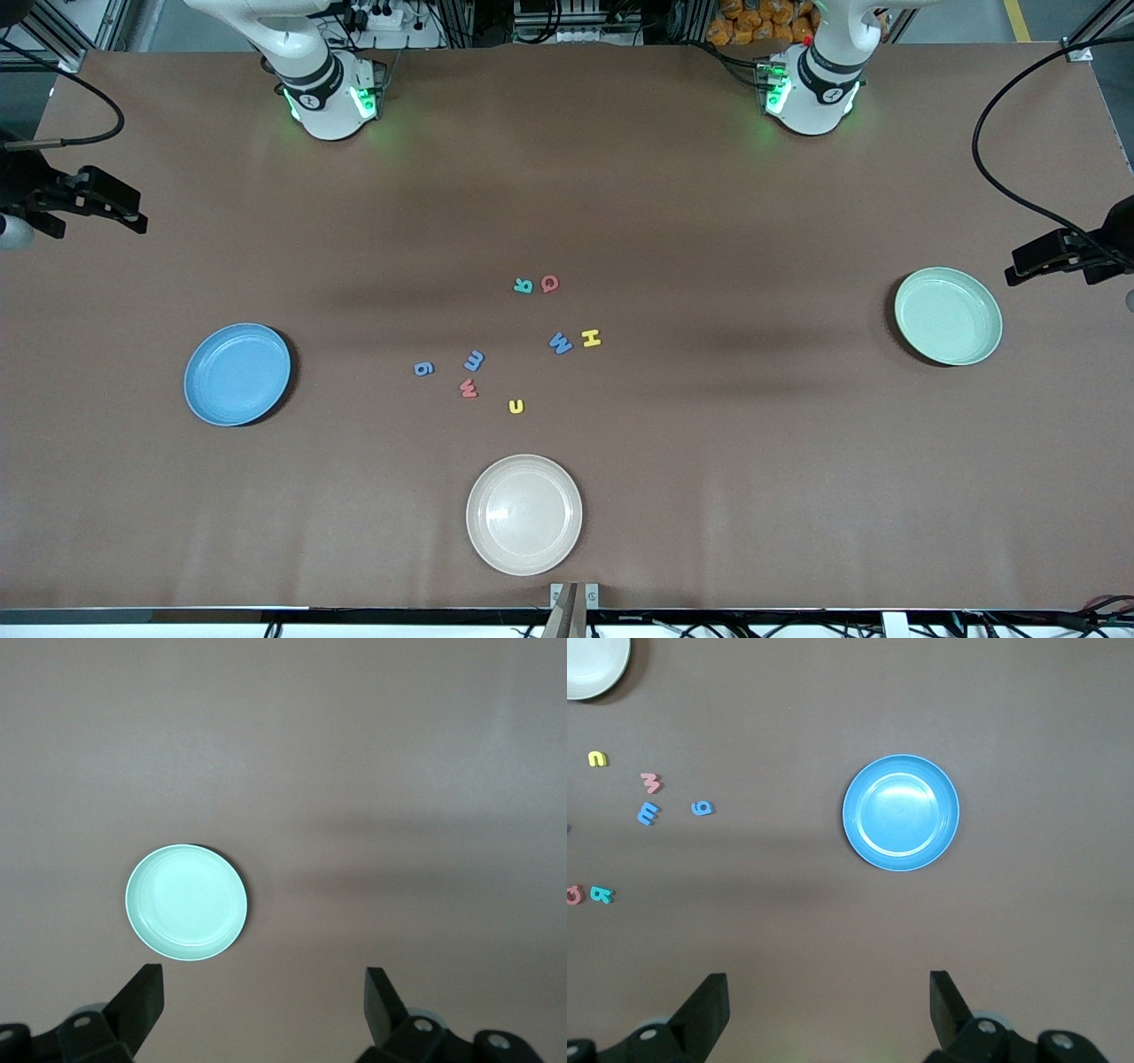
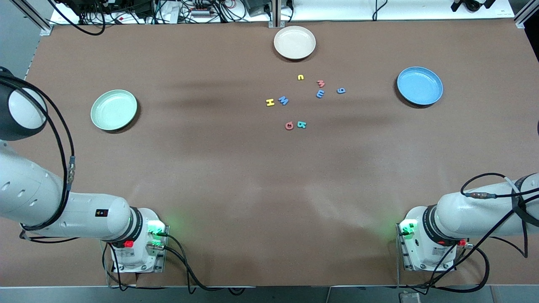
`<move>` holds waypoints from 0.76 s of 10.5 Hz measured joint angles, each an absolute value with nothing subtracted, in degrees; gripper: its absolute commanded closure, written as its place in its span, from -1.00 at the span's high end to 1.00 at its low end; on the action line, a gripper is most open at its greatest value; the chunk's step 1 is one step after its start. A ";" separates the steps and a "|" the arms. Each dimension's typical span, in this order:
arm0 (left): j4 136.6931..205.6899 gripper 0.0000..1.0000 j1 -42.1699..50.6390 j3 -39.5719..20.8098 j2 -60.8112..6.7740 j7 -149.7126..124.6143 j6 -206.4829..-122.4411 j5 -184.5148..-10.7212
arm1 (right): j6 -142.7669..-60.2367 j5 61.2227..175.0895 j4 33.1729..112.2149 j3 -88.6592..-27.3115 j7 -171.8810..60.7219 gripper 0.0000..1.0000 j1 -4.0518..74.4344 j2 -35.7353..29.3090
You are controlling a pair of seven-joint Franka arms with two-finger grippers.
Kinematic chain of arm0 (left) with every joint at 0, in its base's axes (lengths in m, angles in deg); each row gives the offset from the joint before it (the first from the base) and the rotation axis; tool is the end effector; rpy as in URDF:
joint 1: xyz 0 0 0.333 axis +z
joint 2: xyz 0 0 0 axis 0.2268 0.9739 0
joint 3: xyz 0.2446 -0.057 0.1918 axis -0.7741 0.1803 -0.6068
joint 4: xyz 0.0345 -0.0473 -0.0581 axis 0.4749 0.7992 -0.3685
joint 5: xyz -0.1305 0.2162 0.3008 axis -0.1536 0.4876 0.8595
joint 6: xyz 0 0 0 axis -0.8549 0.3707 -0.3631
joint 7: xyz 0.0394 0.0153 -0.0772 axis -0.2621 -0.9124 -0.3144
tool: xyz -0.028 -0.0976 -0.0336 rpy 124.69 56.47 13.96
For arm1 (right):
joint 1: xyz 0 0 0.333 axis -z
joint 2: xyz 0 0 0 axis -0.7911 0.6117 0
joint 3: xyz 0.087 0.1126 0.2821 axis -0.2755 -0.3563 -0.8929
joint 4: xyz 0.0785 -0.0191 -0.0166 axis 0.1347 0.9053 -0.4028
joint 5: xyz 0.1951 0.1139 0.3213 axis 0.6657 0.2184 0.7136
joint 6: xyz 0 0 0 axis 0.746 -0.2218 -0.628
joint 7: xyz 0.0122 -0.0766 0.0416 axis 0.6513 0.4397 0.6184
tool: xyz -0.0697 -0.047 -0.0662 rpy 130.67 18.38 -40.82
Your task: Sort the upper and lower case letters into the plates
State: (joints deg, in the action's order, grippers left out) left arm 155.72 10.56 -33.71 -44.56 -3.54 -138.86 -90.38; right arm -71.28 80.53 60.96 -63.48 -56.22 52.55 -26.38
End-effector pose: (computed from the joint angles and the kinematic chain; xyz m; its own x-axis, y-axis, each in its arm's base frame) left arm 0.5984 0.0292 0.5946 0.9998 0.0171 -0.0132 0.0174 -0.9997 0.0165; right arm 0.5482 -0.0034 0.6377 0.9966 0.0717 -0.0404 0.0721 -0.9974 0.0089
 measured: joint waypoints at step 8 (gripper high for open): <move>155.82 1.00 14.28 -34.36 -44.74 -2.12 -137.78 -90.38 | -71.04 80.53 60.75 -63.16 -55.50 1.00 52.85 -26.38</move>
State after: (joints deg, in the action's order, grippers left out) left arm 155.82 14.28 -34.36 -44.74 -2.12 -137.78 -90.38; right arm -71.04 80.53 60.75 -63.16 -55.50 52.85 -26.38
